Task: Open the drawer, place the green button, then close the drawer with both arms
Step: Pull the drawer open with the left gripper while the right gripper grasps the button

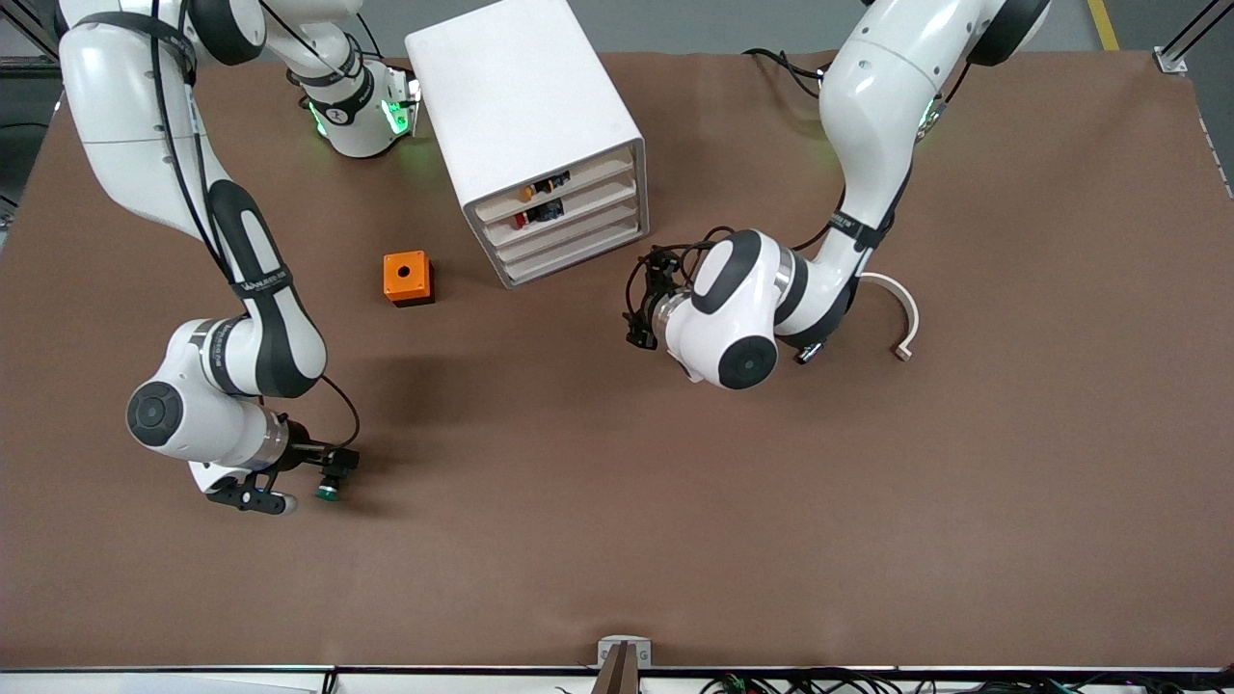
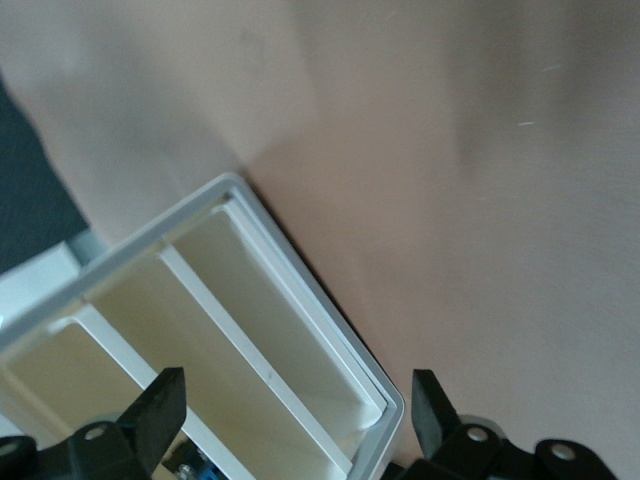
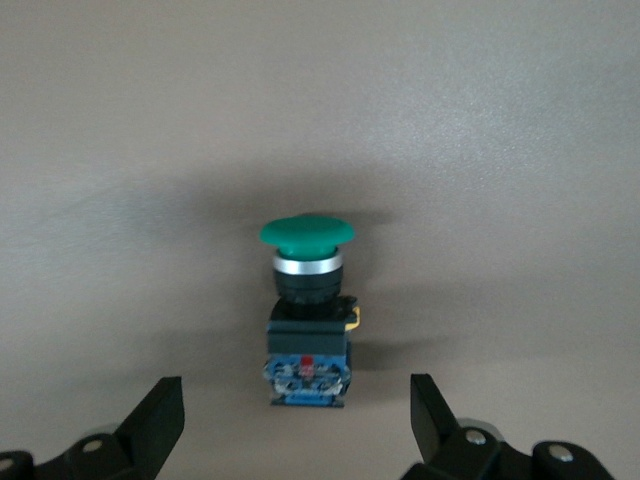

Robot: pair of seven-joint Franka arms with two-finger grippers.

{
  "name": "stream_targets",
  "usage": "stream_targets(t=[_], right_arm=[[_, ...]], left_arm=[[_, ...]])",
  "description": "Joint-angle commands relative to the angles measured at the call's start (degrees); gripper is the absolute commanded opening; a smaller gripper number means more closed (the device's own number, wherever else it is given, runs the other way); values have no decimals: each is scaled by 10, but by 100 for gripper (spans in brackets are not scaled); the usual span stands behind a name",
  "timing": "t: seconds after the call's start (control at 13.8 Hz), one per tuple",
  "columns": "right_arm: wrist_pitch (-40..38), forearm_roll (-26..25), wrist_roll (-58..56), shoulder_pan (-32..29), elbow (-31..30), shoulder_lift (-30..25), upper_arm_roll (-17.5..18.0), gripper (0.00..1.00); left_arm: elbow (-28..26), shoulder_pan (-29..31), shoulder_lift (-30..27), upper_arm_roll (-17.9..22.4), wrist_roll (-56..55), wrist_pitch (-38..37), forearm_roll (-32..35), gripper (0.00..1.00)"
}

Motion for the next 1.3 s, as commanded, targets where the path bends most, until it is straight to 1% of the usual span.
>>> stream_targets(t=[0.0,0.07,0.14,0.29,0.36,0.58,0.72,0.8,0.87,0.94,1.01,1.09,1.23], right_arm=[[11,8,5,-4,6,17,2,94],[10,8,5,-4,6,18,2,87],[9,8,5,-2,6,18,2,78],[7,8,6,-2,6,18,2,61],[7,8,5,-2,7,17,2,54],[7,9,5,-2,9,17,2,35],[7,10,7,-3,11,16,2,22],[7,10,7,-2,12,15,2,16],[5,11,6,-2,14,11,2,11],[4,11,6,-1,14,8,2,9],[2,12,7,2,14,3,2,6],[-9,11,24,4,14,-5,2,4],[-51,11,64,11,26,-25,3,3]], left_arm=[[13,-5,28,3,-87,-6,-74,99],[13,-5,36,3,-118,-6,-97,99],[13,-5,45,3,-153,-6,-120,99],[14,-6,65,3,-206,-6,-152,99],[14,-14,67,3,-225,-9,-163,98],[14,-24,82,2,-239,-12,-180,93],[13,-36,92,1,-239,-15,-184,93],[13,-40,94,0,-239,-24,-185,91],[13,-45,101,0,-238,-30,-186,87],[13,-47,106,-1,-238,-33,-189,79],[13,-47,114,-1,-238,-41,-205,70],[13,-46,122,-1,-238,-54,-221,67],[13,-47,128,-1,-238,-69,-226,65]])
